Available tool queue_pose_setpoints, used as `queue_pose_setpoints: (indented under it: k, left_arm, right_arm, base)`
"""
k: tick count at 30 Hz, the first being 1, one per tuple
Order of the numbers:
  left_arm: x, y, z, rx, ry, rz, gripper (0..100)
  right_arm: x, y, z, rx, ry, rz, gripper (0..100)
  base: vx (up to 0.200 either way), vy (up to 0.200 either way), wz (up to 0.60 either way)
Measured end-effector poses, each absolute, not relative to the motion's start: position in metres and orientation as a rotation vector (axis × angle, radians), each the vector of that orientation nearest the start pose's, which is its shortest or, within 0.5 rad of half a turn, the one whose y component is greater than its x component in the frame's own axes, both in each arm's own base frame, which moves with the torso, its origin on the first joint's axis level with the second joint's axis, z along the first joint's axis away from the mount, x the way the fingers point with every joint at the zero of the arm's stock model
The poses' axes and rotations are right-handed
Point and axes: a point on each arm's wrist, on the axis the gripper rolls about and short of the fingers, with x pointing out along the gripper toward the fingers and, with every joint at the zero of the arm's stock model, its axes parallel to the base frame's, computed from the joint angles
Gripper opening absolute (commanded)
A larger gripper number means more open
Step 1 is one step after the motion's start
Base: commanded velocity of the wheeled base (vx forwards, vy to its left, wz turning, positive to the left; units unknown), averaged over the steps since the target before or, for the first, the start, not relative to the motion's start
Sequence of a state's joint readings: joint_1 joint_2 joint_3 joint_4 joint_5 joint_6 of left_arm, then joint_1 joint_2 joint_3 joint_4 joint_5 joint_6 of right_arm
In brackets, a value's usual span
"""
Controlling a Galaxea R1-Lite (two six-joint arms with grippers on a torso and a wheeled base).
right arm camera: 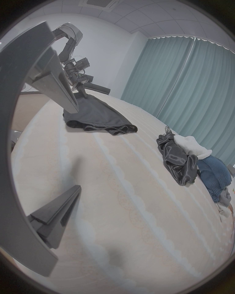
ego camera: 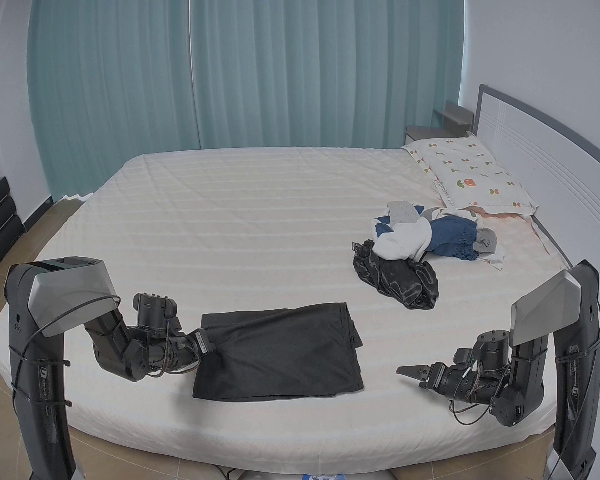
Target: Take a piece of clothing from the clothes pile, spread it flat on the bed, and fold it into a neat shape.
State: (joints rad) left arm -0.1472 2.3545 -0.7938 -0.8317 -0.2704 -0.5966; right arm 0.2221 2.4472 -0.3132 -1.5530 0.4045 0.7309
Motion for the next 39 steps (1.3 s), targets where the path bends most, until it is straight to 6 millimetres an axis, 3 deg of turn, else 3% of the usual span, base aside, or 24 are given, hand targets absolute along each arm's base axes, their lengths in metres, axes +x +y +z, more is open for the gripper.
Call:
queue_pose_setpoints:
  k: [13,39]
  left_arm:
    - [0.371,-0.057,-0.023,-0.655,0.763,-0.142,0]
    - [0.377,-0.046,-0.020,-0.688,0.733,-0.103,0]
  right_arm:
    - [0.276,0.071,-0.051,0.740,0.786,0.367,100]
    - [0.275,0.071,-0.052,0.737,0.784,0.351,100]
  base:
    - [0.000,0.000,0.00]
    - [0.000,0.200,0.00]
